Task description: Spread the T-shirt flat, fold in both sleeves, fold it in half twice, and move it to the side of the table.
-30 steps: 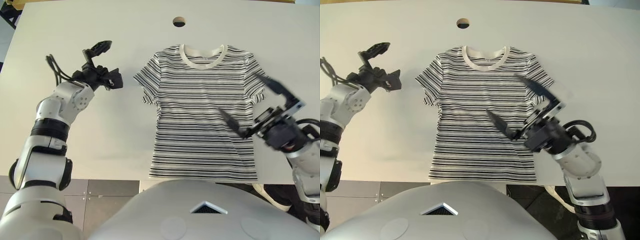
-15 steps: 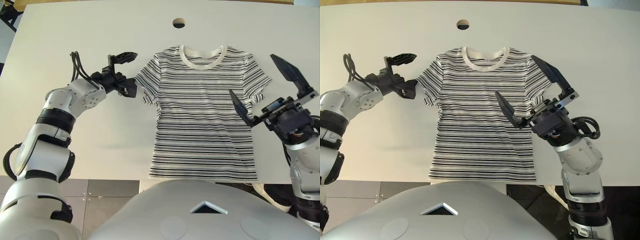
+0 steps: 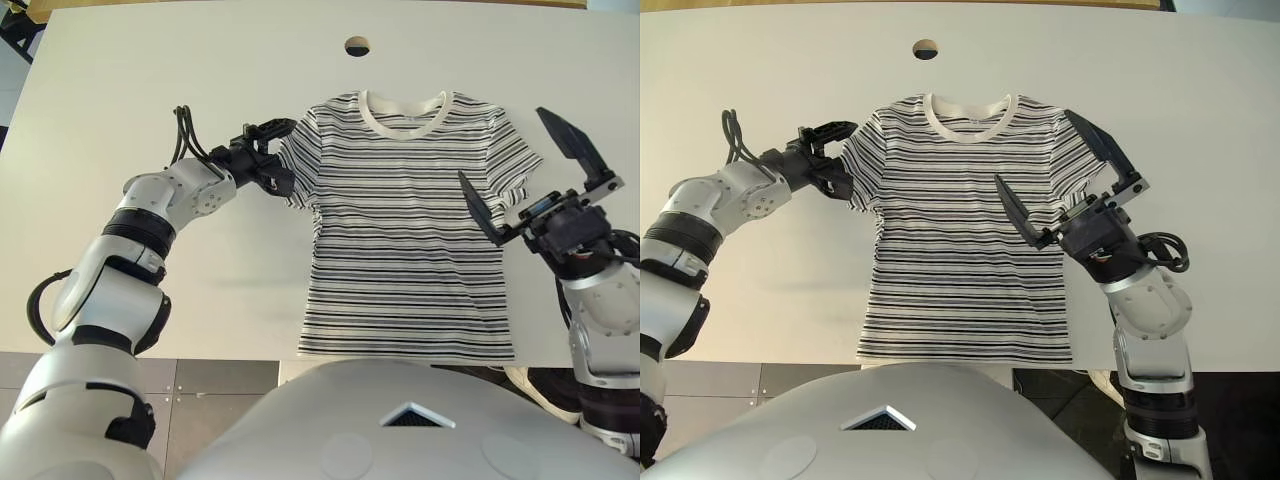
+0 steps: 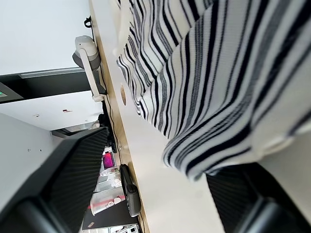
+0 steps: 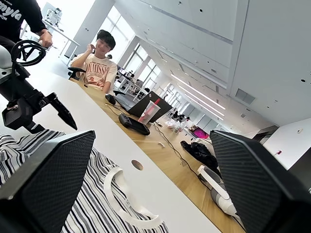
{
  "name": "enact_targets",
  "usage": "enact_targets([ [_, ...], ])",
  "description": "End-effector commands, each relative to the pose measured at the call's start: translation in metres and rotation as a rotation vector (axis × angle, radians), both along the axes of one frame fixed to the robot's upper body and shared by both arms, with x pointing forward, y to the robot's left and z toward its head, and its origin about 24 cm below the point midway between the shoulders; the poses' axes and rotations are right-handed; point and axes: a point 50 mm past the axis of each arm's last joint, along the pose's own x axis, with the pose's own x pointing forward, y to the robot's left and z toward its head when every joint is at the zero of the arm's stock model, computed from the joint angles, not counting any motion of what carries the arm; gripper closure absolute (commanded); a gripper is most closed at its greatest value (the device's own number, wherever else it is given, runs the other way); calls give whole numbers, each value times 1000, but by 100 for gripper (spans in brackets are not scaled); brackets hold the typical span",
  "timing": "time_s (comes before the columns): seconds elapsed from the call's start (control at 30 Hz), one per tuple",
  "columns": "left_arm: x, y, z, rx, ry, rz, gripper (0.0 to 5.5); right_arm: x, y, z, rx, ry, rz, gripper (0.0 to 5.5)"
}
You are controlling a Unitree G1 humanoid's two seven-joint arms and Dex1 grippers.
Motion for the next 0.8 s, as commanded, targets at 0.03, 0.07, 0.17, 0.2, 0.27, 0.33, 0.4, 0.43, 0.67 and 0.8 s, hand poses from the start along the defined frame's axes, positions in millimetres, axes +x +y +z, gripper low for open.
enact_targets([
  [0.03,-28,19,-34,137,154,16,280,3,-1,-1,-9,-4,-3,111],
  [0.07,-28,20,-33,135,148,22,306,3,-1,-1,-9,-4,-5,111],
  [0.17,-26,23,-31,135,125,54,348,3,-3,-4,-8,2,-12,111],
  [0.2,-26,24,-31,133,121,63,368,3,-3,-4,-7,4,-14,111],
  [0.27,-26,25,-31,128,117,73,404,3,-3,-5,-5,7,-13,111],
  [0.33,-26,26,-31,125,113,80,436,3,-4,-6,-4,10,-12,111],
  [0.4,-27,25,-32,125,112,85,462,2,-4,-6,-4,12,-12,111],
  [0.43,-26,25,-32,123,108,89,475,2,-4,-6,-3,14,-11,111],
  [0.67,-28,18,-31,70,104,85,538,1,-3,-8,12,22,-9,111],
  [0.8,-29,15,-29,27,86,83,538,1,-3,-9,20,23,-15,111],
])
